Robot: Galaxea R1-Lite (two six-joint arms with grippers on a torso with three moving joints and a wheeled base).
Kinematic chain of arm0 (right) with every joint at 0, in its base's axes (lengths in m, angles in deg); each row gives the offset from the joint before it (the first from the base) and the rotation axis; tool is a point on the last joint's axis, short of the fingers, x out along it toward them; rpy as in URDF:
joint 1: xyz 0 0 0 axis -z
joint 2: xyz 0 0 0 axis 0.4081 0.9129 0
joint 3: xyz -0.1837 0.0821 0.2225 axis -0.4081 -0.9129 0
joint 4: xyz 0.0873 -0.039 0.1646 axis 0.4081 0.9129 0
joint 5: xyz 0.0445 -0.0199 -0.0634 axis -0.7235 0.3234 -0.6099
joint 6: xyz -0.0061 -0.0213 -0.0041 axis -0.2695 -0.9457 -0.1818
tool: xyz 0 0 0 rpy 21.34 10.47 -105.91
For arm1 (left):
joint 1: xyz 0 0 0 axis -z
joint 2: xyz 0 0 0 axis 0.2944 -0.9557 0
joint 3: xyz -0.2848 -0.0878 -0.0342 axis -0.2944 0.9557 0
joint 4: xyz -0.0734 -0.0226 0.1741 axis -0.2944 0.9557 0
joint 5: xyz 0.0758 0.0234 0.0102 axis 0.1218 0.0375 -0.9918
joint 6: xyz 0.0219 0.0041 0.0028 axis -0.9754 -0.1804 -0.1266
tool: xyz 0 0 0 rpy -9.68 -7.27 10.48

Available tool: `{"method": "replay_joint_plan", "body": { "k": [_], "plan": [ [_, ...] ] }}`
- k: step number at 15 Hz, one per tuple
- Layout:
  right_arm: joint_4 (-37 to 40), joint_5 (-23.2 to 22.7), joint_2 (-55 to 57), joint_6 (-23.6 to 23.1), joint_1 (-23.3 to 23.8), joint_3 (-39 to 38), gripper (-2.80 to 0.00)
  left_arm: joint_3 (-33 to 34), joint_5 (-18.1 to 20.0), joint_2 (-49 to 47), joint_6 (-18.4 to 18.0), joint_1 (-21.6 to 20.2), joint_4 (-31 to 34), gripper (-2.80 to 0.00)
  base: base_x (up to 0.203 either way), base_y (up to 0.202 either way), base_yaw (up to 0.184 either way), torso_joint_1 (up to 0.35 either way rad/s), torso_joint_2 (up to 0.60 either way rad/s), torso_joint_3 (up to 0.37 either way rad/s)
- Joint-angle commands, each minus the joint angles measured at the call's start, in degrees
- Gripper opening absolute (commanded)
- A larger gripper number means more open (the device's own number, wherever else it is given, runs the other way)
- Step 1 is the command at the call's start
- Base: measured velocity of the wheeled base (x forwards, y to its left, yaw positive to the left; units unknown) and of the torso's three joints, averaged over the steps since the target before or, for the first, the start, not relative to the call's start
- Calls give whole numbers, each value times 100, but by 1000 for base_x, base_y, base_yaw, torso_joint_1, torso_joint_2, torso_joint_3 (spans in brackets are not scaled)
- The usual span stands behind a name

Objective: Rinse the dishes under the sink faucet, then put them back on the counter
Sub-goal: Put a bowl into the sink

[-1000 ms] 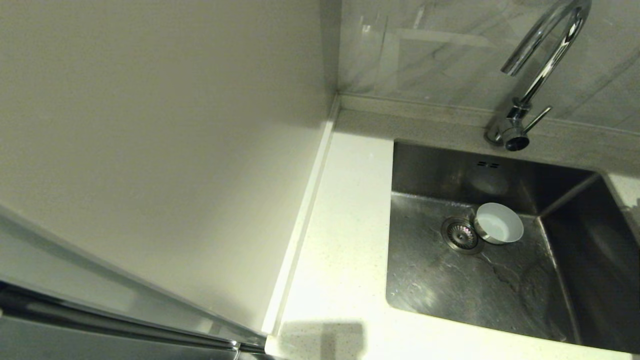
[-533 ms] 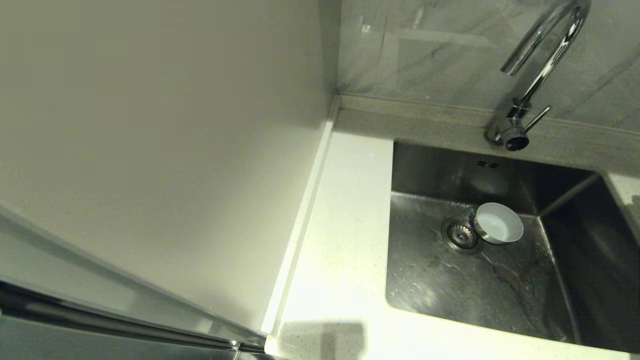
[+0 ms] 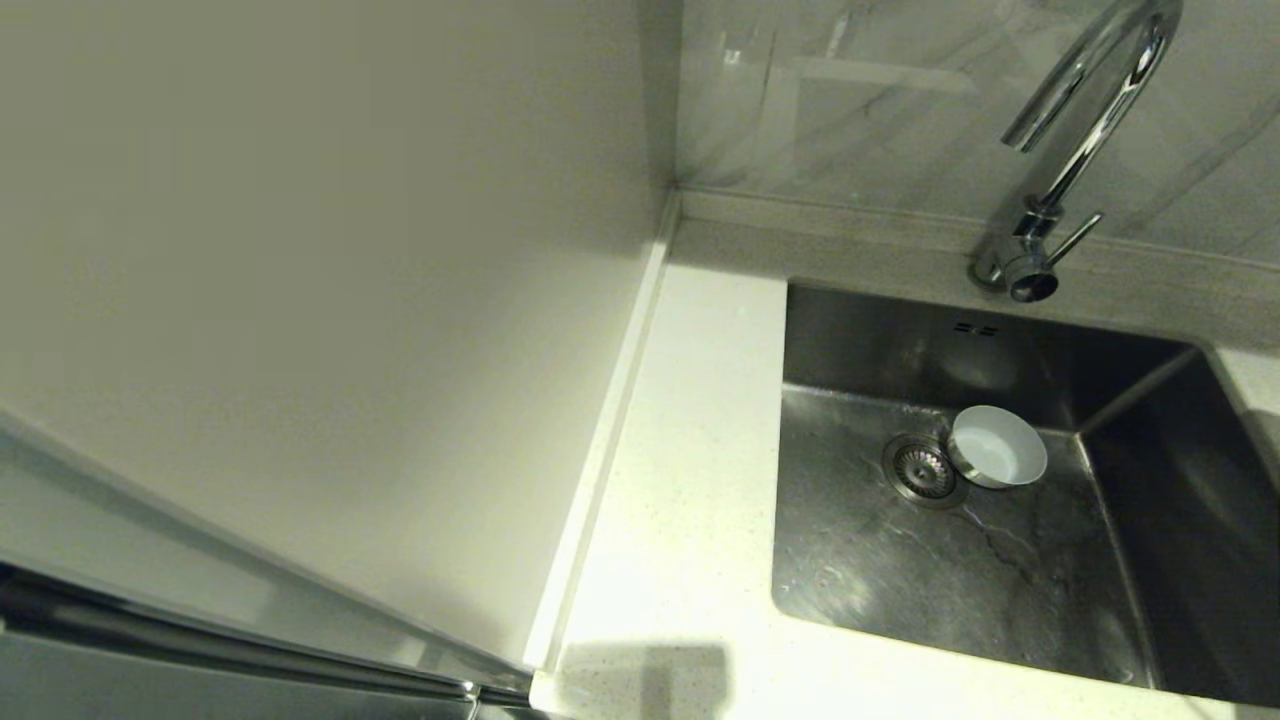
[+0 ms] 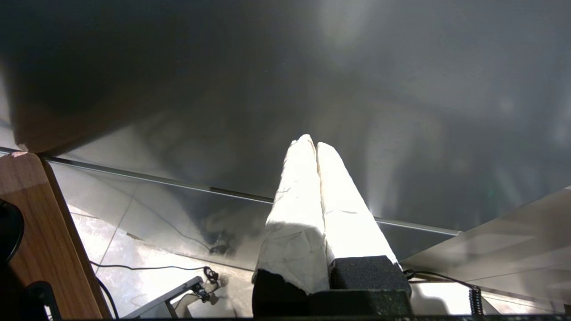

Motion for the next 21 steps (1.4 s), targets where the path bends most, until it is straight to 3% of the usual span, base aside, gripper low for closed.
{"method": "replay_joint_plan", "body": {
  "k": [1, 4, 7, 10, 13, 18, 21],
  "plan": [
    [34, -288, -951, -554, -179, -885, -280, 18, 0, 0, 2, -1, -2, -280, 0, 0, 0, 0, 0, 0],
    [17, -472, -1397, -1137, -676, -1966, -280, 18, 0, 0, 2, -1, -2, -280, 0, 0, 0, 0, 0, 0],
    [-103, -483, -1469, -1225, -1421, -2495, -280, 18, 0, 0, 2, -1, -2, -280, 0, 0, 0, 0, 0, 0],
    [-916, -481, -1381, -1130, -2034, -3031, -280, 18, 0, 0, 2, -1, -2, -280, 0, 0, 0, 0, 0, 0],
    [-2061, -465, -1113, -488, -2621, -3246, -280, 18, 0, 0, 2, -1, -2, -280, 0, 0, 0, 0, 0, 0],
    [-4340, 124, -365, -323, -2788, -3366, -280, 18, 0, 0, 2, -1, -2, -280, 0, 0, 0, 0, 0, 0],
    [-4910, 714, -6, -322, -2775, -3230, -280, 18, -8, 0, 2, -1, -2, -280, 0, 0, 0, 0, 0, 0]
  ]
}}
